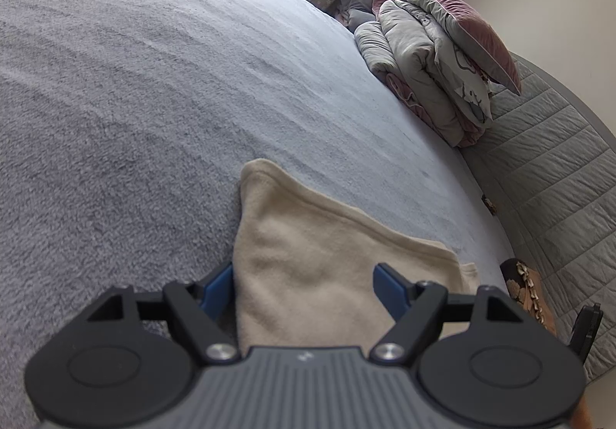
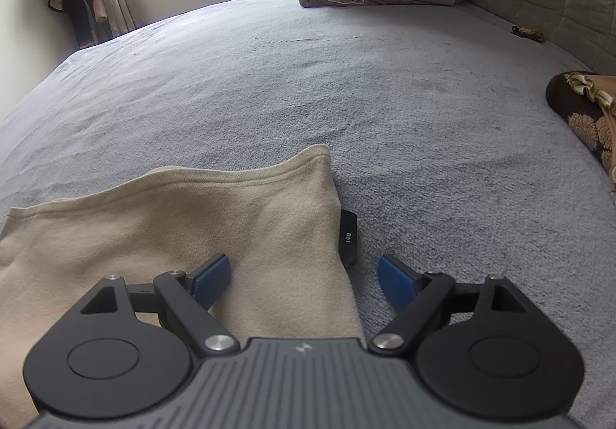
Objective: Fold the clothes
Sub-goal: 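Move both open grippers to the corner of the folded shirt, then grasp the shirt corner with both grippers and lift it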
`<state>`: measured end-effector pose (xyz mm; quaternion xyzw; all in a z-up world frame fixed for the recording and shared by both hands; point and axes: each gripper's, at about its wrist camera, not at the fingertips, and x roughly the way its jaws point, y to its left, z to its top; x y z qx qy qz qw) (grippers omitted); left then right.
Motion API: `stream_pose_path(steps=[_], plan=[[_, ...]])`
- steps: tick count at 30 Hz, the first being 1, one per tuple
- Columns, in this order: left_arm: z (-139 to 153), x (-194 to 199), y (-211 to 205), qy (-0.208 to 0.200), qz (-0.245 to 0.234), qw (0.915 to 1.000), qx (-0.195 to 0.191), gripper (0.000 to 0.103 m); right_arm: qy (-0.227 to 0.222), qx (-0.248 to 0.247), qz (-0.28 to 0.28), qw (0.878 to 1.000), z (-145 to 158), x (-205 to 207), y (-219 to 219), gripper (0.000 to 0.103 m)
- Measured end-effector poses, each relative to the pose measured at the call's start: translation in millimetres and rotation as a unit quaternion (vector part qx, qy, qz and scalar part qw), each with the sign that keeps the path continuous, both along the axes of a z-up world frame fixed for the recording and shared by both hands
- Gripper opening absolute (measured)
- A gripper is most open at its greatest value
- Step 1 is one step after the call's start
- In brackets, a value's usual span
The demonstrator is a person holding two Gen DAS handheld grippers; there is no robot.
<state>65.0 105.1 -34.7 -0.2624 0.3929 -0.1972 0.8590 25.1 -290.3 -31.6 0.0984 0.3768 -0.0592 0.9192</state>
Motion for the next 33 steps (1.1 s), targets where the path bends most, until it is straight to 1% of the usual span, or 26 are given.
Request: stream_pose_path(steps=[1,3,4,5,7,9,11,13,14,16,19,22,23,25,27,28,29,32,33], plan=[[0.0,0.3,0.4,0.0,0.0,1.0,-0.001,0.077,-0.001,-0.001,0.0,1.0,-0.1,0.0,0.3,0.087],[-0.6,1.3,1.8,-0.001,0.001,1.0,-0.003,0.069,-0.003,-0.004,0.001,1.0,-0.6,0.2,1.7,0.087],[-2.1,2.5,2.9,-0.001,0.0,1.0,-0.008,0.062,-0.005,-0.005,0.004,1.0,-0.8,0.7,2.4,0.087],[-4.4,4.0,3.8,-0.001,0.0,0.9999,-0.014,0.06,-0.009,-0.004,0.006,1.0,-1.3,1.4,2.6,0.085],[-9.7,7.3,4.4,-0.004,0.002,0.9995,-0.031,0.056,-0.017,-0.002,0.016,1.0,-1.5,3.0,5.0,0.074],[-15.1,9.7,4.0,-0.005,0.006,0.999,-0.043,0.047,-0.026,0.002,0.034,0.999,-1.2,4.9,9.1,0.054],[-20.6,11.1,3.2,-0.003,0.011,0.9988,-0.048,0.018,-0.032,0.005,0.052,0.998,-1.6,6.5,13.7,0.044],[-25.9,9.8,4.9,0.0,0.022,0.9978,-0.062,0.015,-0.036,0.005,0.063,0.997,-0.7,7.3,17.1,0.03],[-26.4,9.1,5.4,0.002,0.027,0.9974,-0.067,0.015,-0.037,0.008,0.07,0.997,0.3,7.6,18.1,0.022],[-24.4,7.5,5.0,0.003,0.035,0.997,-0.069,0.014,-0.037,0.011,0.069,0.997,2.8,8.5,18.2,0.02],[-20.2,4.3,0.1,-0.006,0.036,0.9979,-0.053,0.014,-0.035,0.015,0.064,0.997,6.6,9.9,18.0,0.019],[-18.7,4.9,-1.8,-0.003,0.031,0.9984,-0.046,0.016,-0.031,0.02,0.061,0.997,7.1,10.4,17.7,0.019],[-18.3,5.6,-1.9,0.0,0.029,0.9986,-0.045,0.02,-0.03,0.023,0.059,0.998,7.1,10.6,17.2,0.019],[-17.1,5.5,-1.0,0.003,0.024,0.9987,-0.046,0.023,-0.029,0.029,0.055,0.998,6.8,10.8,15.4,0.021],[-16.4,4.3,0.0,0.004,0.019,0.9986,-0.049,0.031,-0.03,0.034,0.054,0.997,5.6,11.2,14.1,0.029],[-15.5,3.1,0.0,0.005,0.015,0.9986,-0.05,0.039,-0.031,0.037,0.053,0.997,4.9,11.3,13.5,0.029],[-14.3,1.7,-0.2,0.005,0.01,0.9986,-0.051,0.045,-0.032,0.039,0.053,0.997,4.3,11.5,12.9,0.033],[-10.8,-2.4,-0.5,0.006,-0.004,0.9987,-0.051,0.056,-0.034,0.047,0.051,0.997,2.4,11.9,11.0,0.036],[-10.3,-3.4,-0.4,0.004,-0.007,0.9988,-0.049,0.057,-0.034,0.049,0.051,0.997,1.8,12.1,10.4,0.037]])
